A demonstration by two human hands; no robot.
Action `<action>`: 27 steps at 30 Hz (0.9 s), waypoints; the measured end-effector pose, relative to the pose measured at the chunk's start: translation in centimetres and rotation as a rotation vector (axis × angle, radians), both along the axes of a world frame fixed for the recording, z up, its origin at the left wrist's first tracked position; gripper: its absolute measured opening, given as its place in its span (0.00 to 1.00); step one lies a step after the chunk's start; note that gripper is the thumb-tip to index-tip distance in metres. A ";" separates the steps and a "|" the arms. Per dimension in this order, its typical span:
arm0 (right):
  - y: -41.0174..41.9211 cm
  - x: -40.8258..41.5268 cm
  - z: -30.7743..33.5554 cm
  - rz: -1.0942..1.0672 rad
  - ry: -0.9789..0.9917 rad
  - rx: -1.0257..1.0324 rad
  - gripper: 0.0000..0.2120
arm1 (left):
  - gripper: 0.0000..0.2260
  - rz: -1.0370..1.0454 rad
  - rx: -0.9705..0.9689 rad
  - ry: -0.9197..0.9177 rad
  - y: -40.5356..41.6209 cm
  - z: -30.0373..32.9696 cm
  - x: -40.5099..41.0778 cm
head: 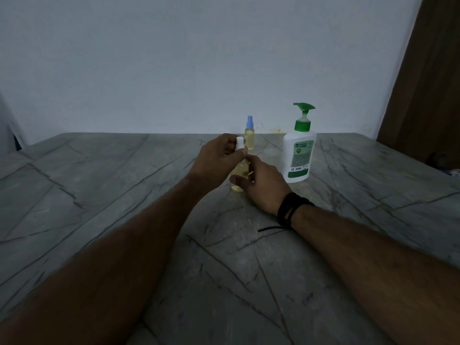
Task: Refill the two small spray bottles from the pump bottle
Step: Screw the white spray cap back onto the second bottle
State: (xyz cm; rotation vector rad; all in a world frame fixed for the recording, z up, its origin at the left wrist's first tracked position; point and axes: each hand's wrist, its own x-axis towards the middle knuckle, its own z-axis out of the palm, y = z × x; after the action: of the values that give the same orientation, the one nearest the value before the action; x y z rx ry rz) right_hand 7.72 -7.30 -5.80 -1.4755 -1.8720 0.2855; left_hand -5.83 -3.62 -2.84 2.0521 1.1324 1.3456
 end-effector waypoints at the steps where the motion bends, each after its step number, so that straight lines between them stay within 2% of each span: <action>1: 0.0 0.0 0.0 0.004 -0.003 0.005 0.27 | 0.14 -0.004 -0.004 0.002 0.0 0.0 0.1; 7: -0.1 -0.1 0.1 -0.002 -0.020 0.009 0.25 | 0.16 0.066 0.043 -0.006 -0.1 -0.3 0.7; 12: -0.1 0.0 0.0 0.007 0.003 0.010 0.26 | 0.12 0.071 -0.008 -0.076 -0.3 -0.7 0.7; 17: -0.2 -0.1 0.2 0.007 -0.006 0.006 0.24 | 0.19 0.057 -0.055 -0.133 -0.5 -0.7 1.1; 21: -0.3 -0.1 0.1 0.023 0.009 0.015 0.23 | 0.15 0.051 -0.051 -0.120 -0.4 -0.9 1.0; 25: -0.2 -0.1 0.1 0.006 -0.005 0.005 0.25 | 0.24 0.035 -0.048 -0.154 -0.8 -0.8 1.0; 27: -0.2 -0.1 0.1 0.007 -0.005 0.008 0.25 | 0.21 0.044 -0.042 -0.149 -0.7 -0.8 0.9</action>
State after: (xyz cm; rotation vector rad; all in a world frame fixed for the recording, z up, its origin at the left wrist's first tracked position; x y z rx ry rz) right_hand 7.61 -7.47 -5.73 -1.4663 -1.8809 0.2776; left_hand -4.91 -4.28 -3.65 1.8733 1.1368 1.4565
